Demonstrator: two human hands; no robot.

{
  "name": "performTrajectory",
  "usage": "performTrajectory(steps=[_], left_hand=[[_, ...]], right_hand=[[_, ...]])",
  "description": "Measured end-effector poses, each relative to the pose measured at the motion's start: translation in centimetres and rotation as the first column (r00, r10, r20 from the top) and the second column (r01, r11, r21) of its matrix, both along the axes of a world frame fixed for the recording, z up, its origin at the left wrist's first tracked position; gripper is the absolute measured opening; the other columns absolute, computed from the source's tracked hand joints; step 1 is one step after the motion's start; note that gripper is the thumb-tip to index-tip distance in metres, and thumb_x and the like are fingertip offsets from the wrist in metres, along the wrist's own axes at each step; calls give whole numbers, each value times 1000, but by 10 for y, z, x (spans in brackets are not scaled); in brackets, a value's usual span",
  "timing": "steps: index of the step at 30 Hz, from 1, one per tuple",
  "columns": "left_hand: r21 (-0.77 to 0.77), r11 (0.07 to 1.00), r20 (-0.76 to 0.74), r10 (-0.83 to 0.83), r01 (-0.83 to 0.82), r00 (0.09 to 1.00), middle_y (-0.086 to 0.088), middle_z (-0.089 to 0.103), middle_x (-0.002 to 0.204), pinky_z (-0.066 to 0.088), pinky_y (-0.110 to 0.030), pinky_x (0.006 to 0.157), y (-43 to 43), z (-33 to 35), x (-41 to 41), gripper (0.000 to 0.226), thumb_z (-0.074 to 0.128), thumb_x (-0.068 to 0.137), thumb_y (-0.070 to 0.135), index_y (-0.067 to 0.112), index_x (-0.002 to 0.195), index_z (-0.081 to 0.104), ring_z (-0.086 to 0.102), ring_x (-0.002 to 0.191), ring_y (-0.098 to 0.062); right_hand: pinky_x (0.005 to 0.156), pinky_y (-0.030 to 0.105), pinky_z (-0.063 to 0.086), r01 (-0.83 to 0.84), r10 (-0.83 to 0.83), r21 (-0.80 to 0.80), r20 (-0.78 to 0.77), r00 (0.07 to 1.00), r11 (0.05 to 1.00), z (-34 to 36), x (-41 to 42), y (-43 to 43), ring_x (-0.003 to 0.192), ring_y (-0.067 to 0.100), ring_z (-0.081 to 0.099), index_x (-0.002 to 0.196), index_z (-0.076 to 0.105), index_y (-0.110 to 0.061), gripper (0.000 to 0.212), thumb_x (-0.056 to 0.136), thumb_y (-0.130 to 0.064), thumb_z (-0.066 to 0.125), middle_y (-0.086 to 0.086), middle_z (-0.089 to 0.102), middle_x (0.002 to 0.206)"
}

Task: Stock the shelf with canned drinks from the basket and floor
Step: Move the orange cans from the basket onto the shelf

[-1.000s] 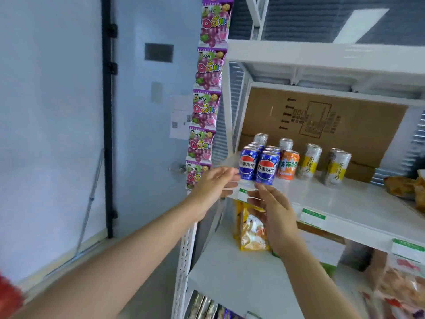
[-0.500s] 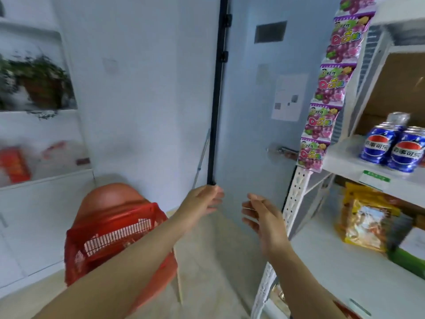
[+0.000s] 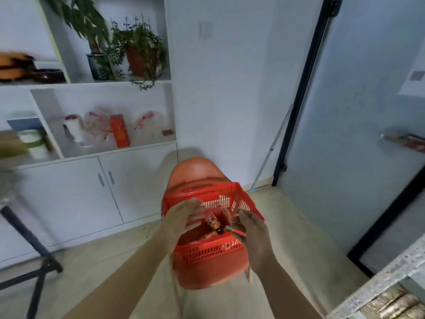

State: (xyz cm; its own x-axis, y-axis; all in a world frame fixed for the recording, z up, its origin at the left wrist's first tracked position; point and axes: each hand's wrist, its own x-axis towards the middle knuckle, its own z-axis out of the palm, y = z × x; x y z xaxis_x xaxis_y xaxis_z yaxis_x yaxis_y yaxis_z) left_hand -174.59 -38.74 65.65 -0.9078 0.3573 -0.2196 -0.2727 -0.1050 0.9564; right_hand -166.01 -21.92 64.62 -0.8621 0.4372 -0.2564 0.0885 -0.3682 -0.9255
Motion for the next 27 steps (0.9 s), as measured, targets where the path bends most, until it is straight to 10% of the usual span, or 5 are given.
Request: performTrajectory(steps=[27], left_hand=[[-479, 870, 446, 360, -121, 819, 1, 68, 99, 49, -34, 92, 89, -277, -239, 19, 54, 98, 34, 19, 98, 66, 62, 96, -14]], right_hand=[[65, 25, 51, -396, 349, -24, 524, 777, 918, -237, -297, 116, 75, 15, 58, 95, 66, -12, 16, 100, -15, 51, 7, 63, 85]])
